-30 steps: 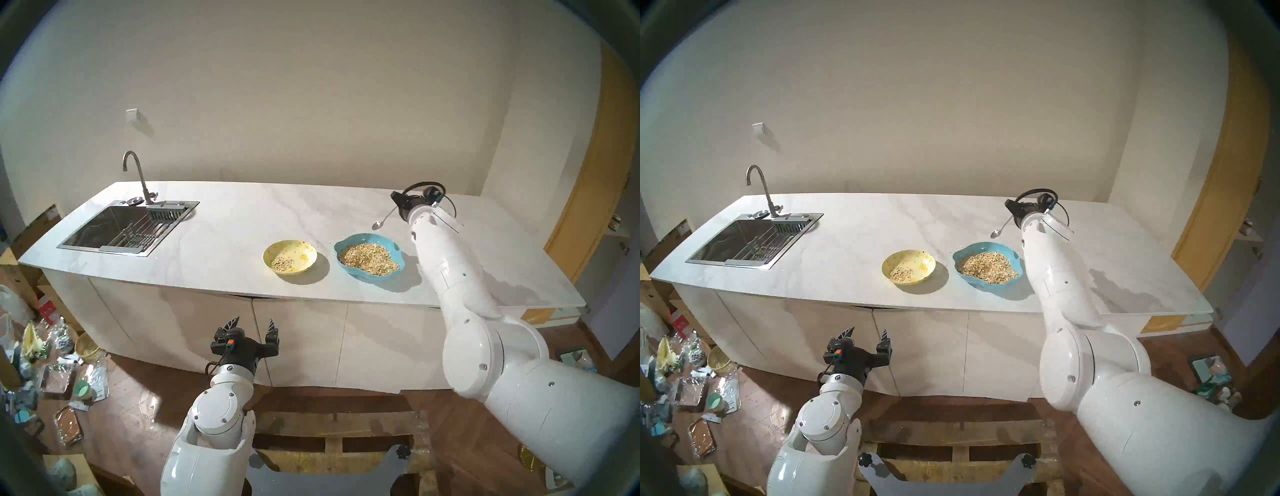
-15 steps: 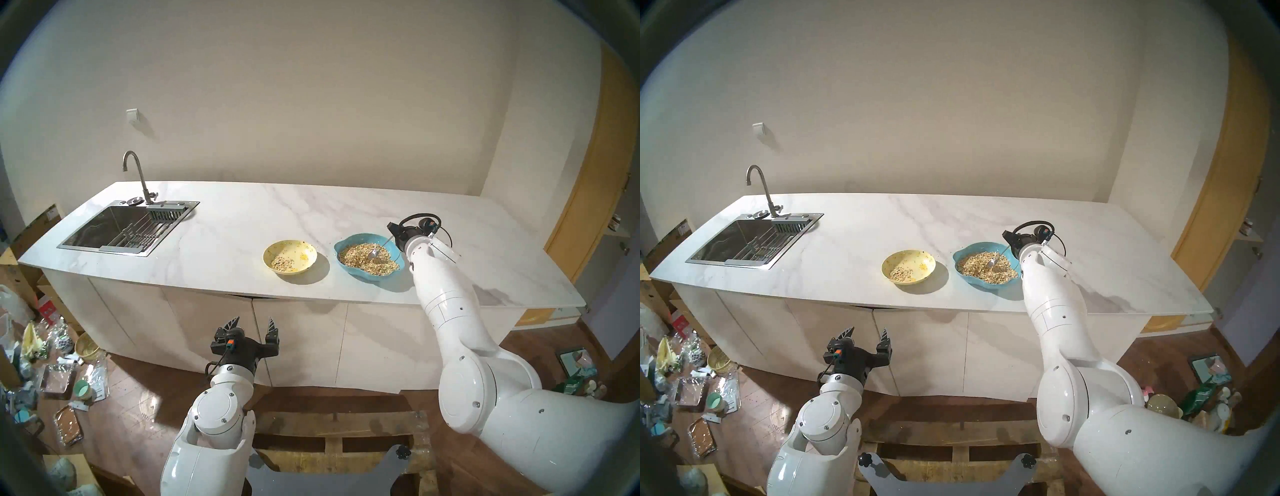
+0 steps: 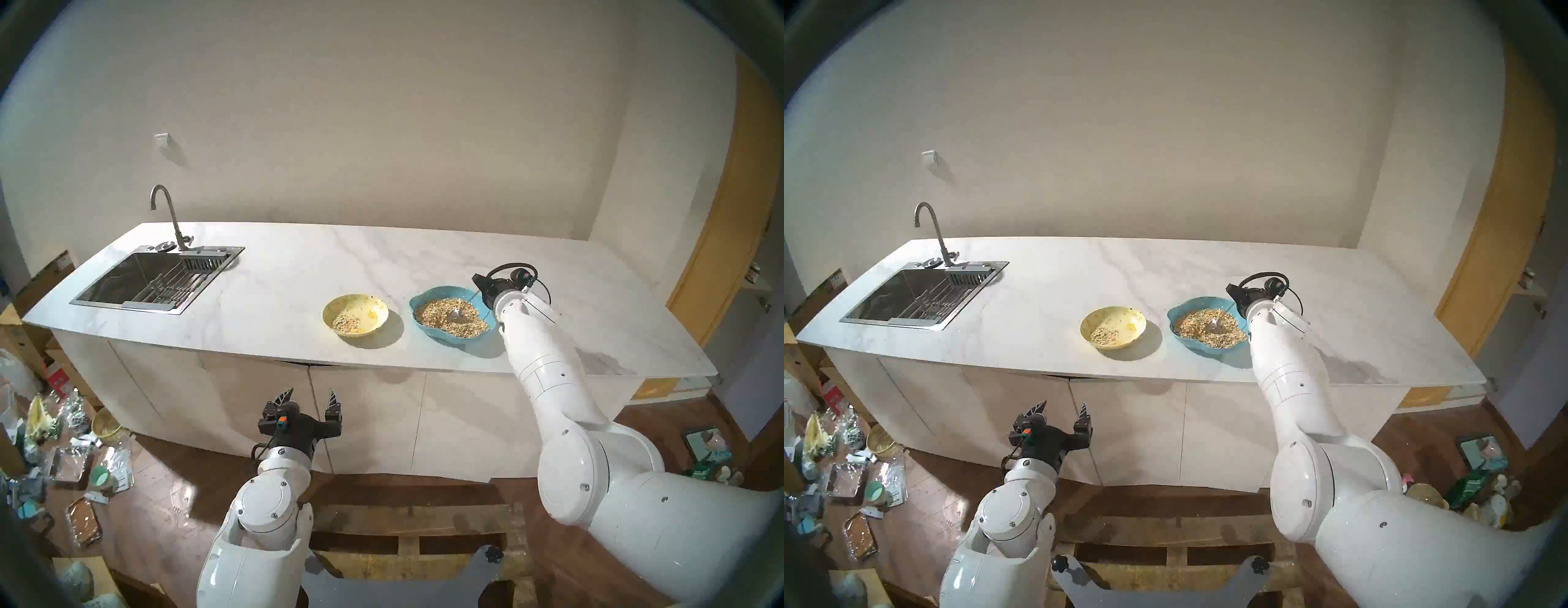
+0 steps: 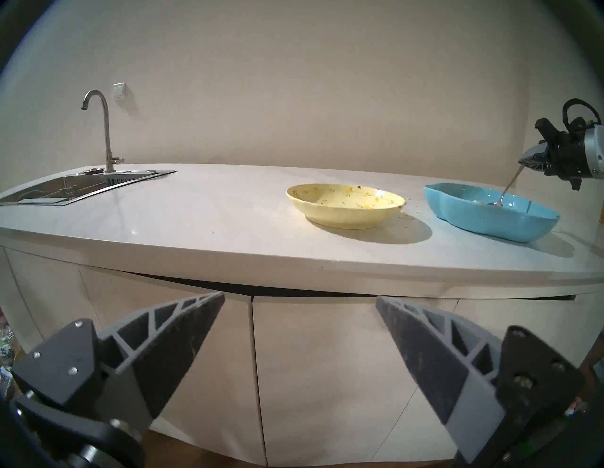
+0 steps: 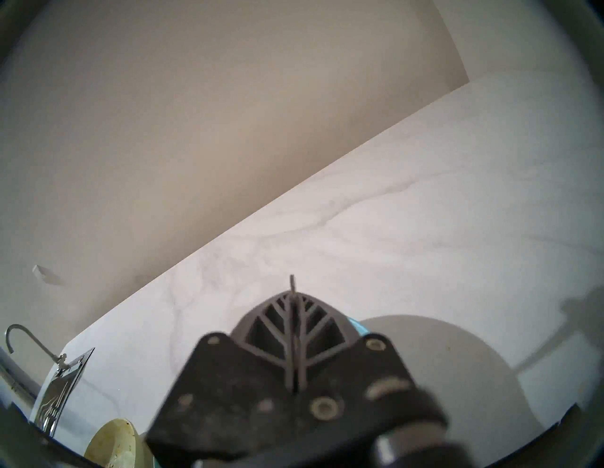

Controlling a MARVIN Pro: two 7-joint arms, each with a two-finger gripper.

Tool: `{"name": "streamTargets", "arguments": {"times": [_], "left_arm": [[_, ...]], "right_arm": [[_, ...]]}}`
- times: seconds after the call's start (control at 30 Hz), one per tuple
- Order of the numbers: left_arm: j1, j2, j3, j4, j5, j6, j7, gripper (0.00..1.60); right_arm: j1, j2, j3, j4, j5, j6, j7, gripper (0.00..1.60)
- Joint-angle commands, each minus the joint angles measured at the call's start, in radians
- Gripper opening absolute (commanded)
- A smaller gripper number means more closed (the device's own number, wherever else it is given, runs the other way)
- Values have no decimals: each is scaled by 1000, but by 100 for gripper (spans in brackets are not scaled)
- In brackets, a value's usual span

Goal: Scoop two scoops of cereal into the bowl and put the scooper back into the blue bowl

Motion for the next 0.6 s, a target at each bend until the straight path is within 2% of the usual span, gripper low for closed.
{"name": "streamTargets", "arguments": {"times": [0.0,0.57], "left_arm": [[-5,0,3,-26,-2,-6,-4,160],[-5,0,3,-27,-2,-6,-4,160]], "right_arm": [[34,4,6,-19,7,-24,12,0],[-27,-36,9,-40,12,-18,6,0]]}}
